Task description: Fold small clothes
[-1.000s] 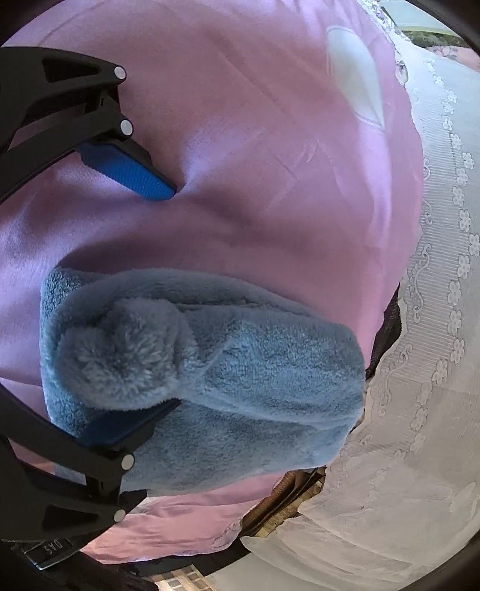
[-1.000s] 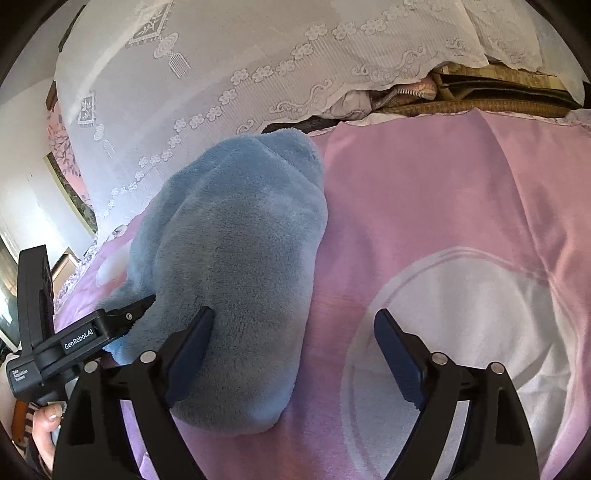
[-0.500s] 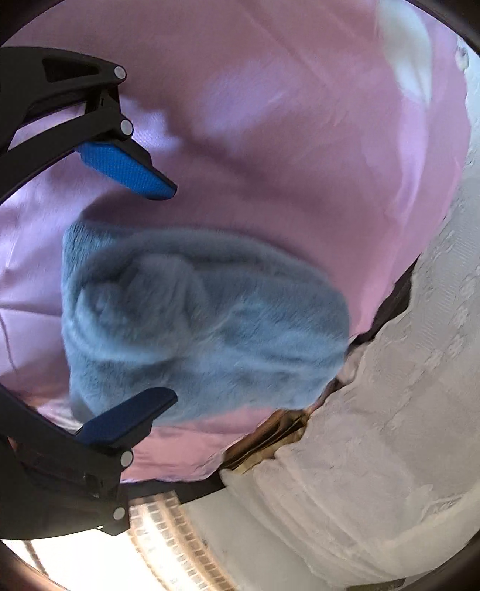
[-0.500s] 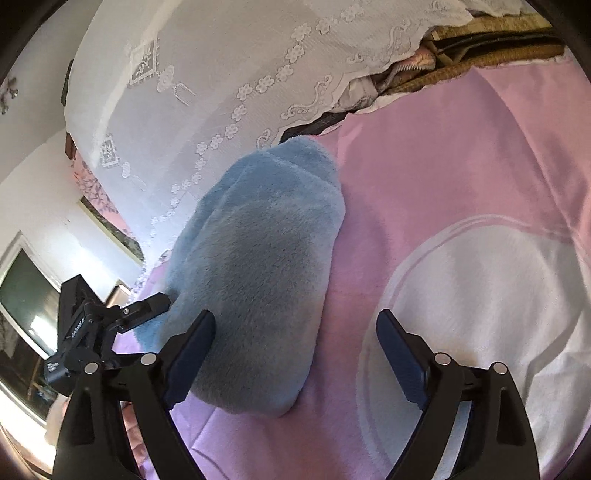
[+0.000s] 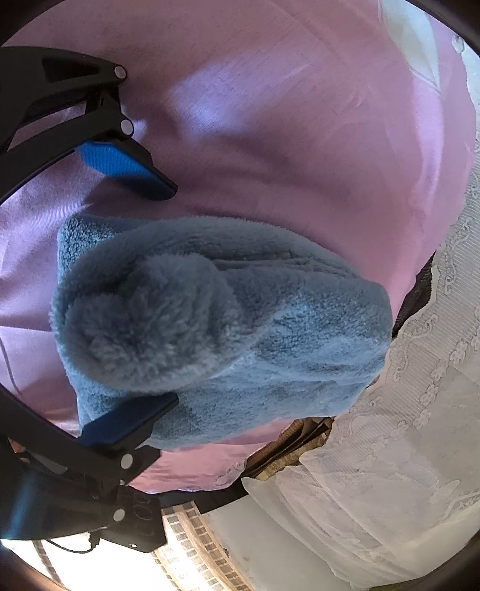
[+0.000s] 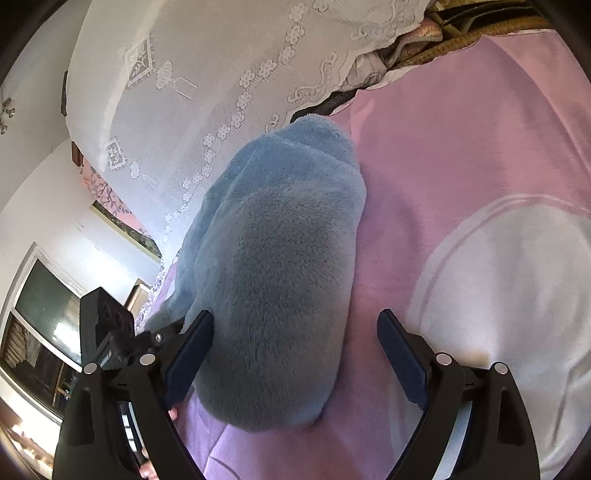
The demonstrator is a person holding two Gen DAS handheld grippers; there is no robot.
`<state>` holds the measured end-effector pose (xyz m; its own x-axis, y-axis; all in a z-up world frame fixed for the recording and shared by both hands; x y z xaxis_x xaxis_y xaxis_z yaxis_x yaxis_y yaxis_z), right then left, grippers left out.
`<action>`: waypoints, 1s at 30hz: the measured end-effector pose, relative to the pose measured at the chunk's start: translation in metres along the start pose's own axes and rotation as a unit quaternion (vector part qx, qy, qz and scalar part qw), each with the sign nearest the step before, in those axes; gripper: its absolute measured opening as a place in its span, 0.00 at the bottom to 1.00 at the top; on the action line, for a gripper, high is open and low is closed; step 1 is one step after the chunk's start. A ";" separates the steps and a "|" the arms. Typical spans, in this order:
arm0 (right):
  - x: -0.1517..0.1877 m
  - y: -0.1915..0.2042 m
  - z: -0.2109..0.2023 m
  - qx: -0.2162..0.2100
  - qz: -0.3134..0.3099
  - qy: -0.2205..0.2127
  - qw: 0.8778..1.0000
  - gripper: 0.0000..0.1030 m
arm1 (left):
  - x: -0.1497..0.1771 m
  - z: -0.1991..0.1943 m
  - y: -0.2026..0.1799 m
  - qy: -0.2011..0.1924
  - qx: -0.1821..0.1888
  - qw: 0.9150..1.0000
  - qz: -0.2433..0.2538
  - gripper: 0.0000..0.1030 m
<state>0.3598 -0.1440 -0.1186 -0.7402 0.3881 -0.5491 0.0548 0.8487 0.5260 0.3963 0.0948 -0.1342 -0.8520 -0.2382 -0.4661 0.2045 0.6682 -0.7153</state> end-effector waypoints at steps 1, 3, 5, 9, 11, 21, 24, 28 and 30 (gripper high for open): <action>-0.002 0.001 0.003 0.000 0.001 0.000 1.000 0.88 | 0.001 0.000 0.000 -0.001 -0.002 1.000 0.002 0.96; -0.005 0.004 0.009 0.003 -0.001 0.002 1.000 0.88 | 0.003 0.001 -0.001 -0.004 -0.004 1.000 0.005 0.96; -0.008 0.007 0.016 0.003 -0.002 0.005 1.000 0.88 | 0.004 0.001 -0.001 -0.006 -0.003 1.000 0.005 0.96; -0.014 0.011 0.025 -0.003 -0.002 0.010 1.000 0.88 | 0.005 0.002 0.001 -0.006 0.012 1.000 0.002 0.96; -0.016 0.012 0.029 -0.006 -0.003 0.013 1.000 0.88 | 0.005 0.002 0.002 -0.005 0.020 1.000 0.001 0.96; -0.023 0.017 0.038 -0.003 -0.012 0.018 1.000 0.92 | 0.001 0.008 0.002 -0.021 0.022 0.999 0.009 0.96; -0.024 0.019 0.041 -0.003 -0.013 0.018 1.000 0.92 | 0.001 0.008 0.001 -0.033 0.022 0.999 0.010 0.96; -0.026 0.021 0.045 -0.003 -0.018 0.019 1.000 0.94 | 0.003 0.007 0.001 -0.035 0.023 0.999 0.010 0.96; -0.026 0.023 0.047 -0.003 -0.024 0.020 1.000 0.95 | 0.002 0.008 0.000 -0.036 0.024 0.999 0.009 0.96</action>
<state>0.4118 -0.1175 -0.1231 -0.7686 0.3323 -0.5467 0.0154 0.8639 0.5034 0.3982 0.0891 -0.1396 -0.8116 -0.2781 -0.5138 0.2433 0.6387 -0.7300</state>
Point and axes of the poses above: each gripper's, at about its wrist camera, not at the fingertips, and z roughly the way its jaws point, y to its left, x to its underside, the point moved 2 cm from there along z, roughly the way its jaws point, and after that the axes turned 14 degrees about x, right-handed, at the moved point
